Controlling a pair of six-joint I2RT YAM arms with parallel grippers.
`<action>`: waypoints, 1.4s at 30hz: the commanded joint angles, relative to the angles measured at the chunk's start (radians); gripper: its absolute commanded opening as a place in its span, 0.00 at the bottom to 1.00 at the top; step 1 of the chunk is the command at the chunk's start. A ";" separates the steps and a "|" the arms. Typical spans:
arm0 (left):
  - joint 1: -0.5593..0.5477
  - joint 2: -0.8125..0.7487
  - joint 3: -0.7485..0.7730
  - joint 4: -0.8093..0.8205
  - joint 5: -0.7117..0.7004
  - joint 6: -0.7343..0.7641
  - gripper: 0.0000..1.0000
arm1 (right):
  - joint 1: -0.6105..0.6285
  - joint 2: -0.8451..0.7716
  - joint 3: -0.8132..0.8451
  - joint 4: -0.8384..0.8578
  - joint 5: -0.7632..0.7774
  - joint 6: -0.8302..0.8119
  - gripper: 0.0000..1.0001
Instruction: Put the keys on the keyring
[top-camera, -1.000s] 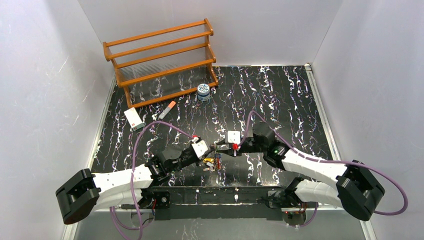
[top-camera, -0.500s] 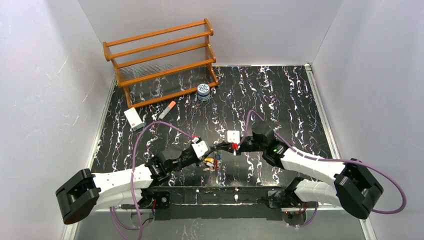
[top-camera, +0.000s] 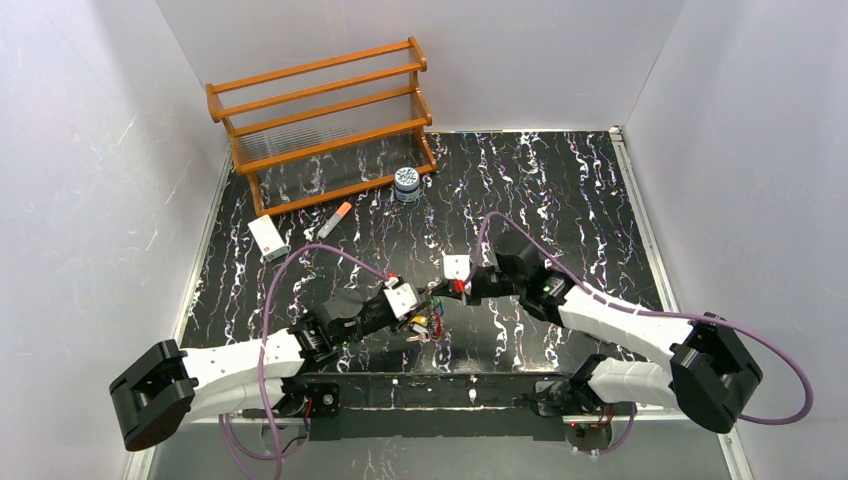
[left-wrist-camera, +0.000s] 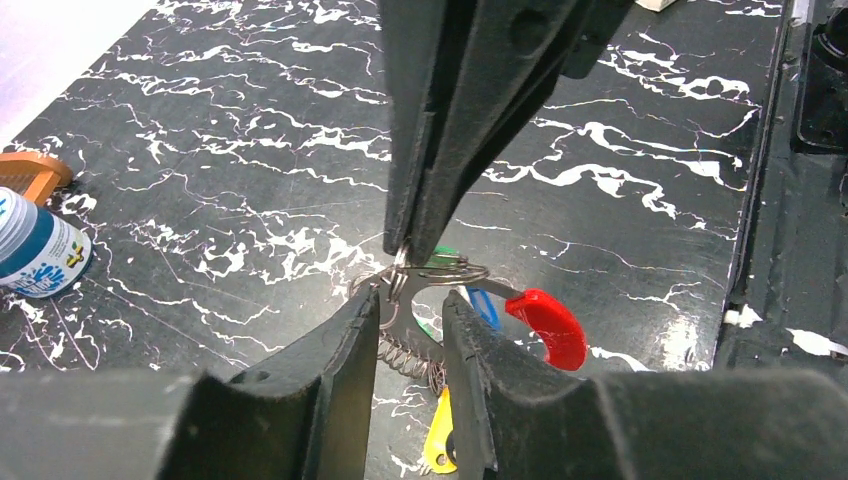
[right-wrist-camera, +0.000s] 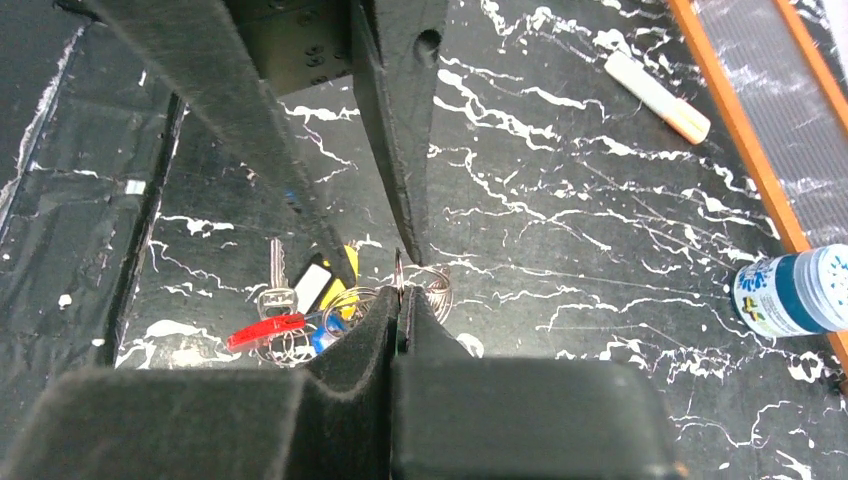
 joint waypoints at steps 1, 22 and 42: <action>-0.001 -0.023 0.041 -0.033 -0.017 0.039 0.29 | -0.002 0.036 0.125 -0.256 0.015 -0.086 0.01; -0.001 0.088 0.106 -0.032 0.065 0.061 0.28 | 0.001 0.104 0.272 -0.716 0.166 -0.177 0.01; -0.001 0.160 0.106 0.058 0.155 0.060 0.31 | 0.000 0.045 0.198 -0.700 0.104 -0.235 0.01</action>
